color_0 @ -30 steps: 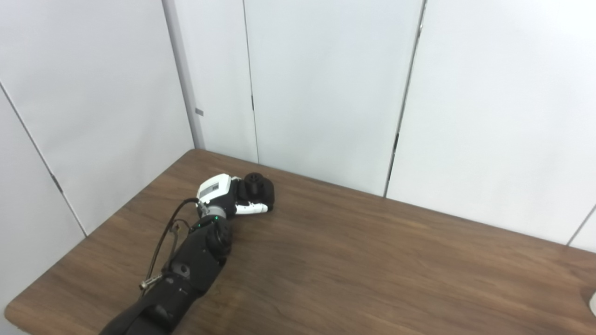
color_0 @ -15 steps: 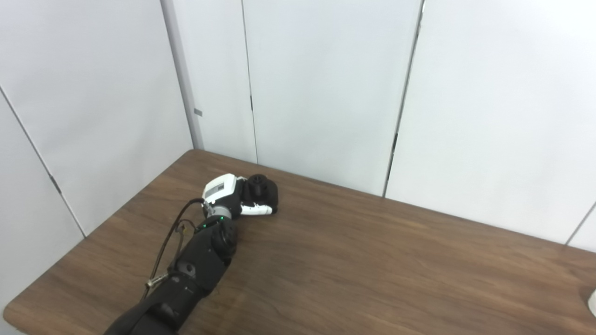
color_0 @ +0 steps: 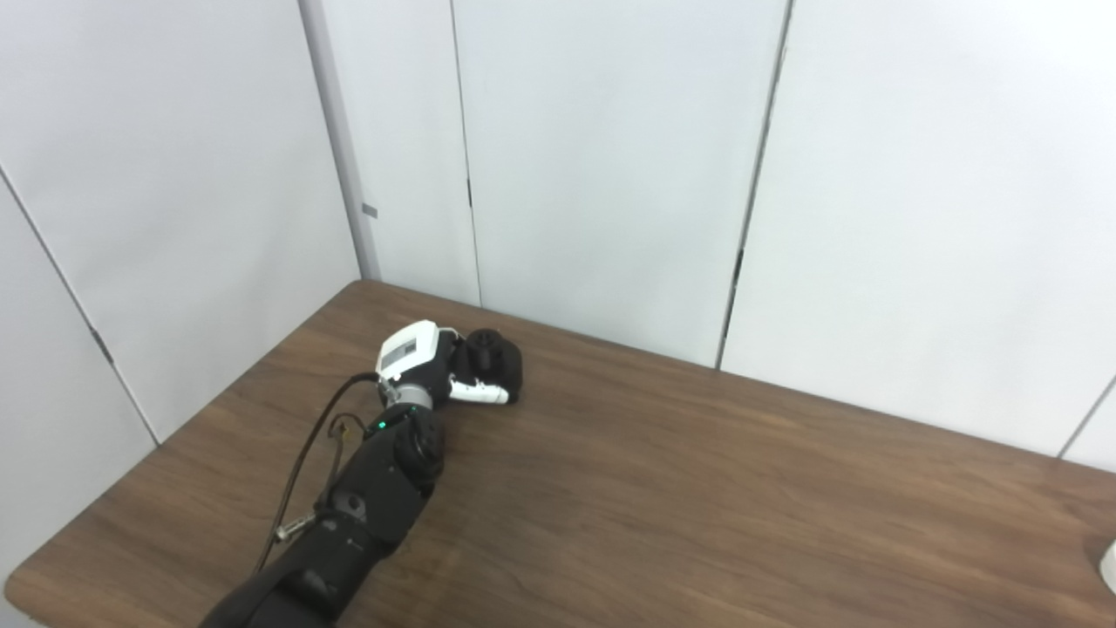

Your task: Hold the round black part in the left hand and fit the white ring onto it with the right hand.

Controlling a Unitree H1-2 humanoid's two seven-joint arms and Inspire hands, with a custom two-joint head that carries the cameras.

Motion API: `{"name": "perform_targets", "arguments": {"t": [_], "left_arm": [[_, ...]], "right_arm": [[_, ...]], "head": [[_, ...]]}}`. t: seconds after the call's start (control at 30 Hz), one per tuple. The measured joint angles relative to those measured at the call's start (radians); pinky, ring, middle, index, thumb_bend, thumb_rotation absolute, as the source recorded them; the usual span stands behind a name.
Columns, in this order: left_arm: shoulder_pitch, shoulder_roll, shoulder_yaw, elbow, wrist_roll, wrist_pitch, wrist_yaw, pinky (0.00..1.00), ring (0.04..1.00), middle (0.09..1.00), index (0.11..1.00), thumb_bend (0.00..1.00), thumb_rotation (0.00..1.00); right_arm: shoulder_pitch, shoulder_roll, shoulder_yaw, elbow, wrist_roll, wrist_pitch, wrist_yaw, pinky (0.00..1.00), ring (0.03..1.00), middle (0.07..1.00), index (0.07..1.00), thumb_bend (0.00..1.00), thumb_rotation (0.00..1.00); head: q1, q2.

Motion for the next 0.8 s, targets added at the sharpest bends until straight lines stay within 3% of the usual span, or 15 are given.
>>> {"name": "perform_targets", "arguments": {"t": [0.07,0.13,0.3,0.63,0.73,0.8], "left_arm": [[0.000,-0.014,0.023,0.006,-0.021,-0.039,0.038,0.98,0.892,0.783,0.487,0.57,0.08],[0.000,-0.026,0.047,0.023,-0.040,-0.092,0.077,0.95,0.886,0.767,0.480,0.54,0.06],[0.003,-0.031,0.058,0.043,-0.066,-0.136,0.114,0.88,0.849,0.746,0.478,0.52,0.05],[0.006,-0.031,0.057,0.072,-0.077,-0.174,0.136,0.84,0.831,0.728,0.479,0.52,0.05],[0.015,-0.031,0.058,0.048,-0.080,-0.176,0.132,0.83,0.836,0.738,0.479,0.52,0.05],[0.041,-0.031,0.058,-0.019,-0.083,-0.173,0.122,0.84,0.840,0.748,0.479,0.52,0.05]], "right_arm": [[0.000,0.000,0.000,0.000,0.000,0.001,0.000,0.80,0.883,0.864,0.820,0.86,1.00],[0.000,0.000,0.000,0.000,0.000,0.001,-0.001,0.81,0.886,0.864,0.821,0.86,1.00],[0.001,-0.001,0.001,0.000,-0.005,0.001,-0.008,0.82,0.887,0.863,0.822,0.87,1.00],[0.001,-0.001,0.009,0.000,-0.009,0.013,-0.016,0.86,0.900,0.869,0.824,0.84,1.00],[0.001,-0.001,0.017,-0.001,-0.019,0.015,-0.021,0.80,0.899,0.868,0.820,0.84,1.00],[0.001,-0.001,0.023,-0.003,-0.035,0.016,-0.026,0.84,0.905,0.874,0.826,0.82,1.00]], "head": [[0.000,-0.002],[-0.002,0.000],[0.000,0.000],[-0.020,0.006],[-0.031,0.011],[-0.043,0.014]]}}
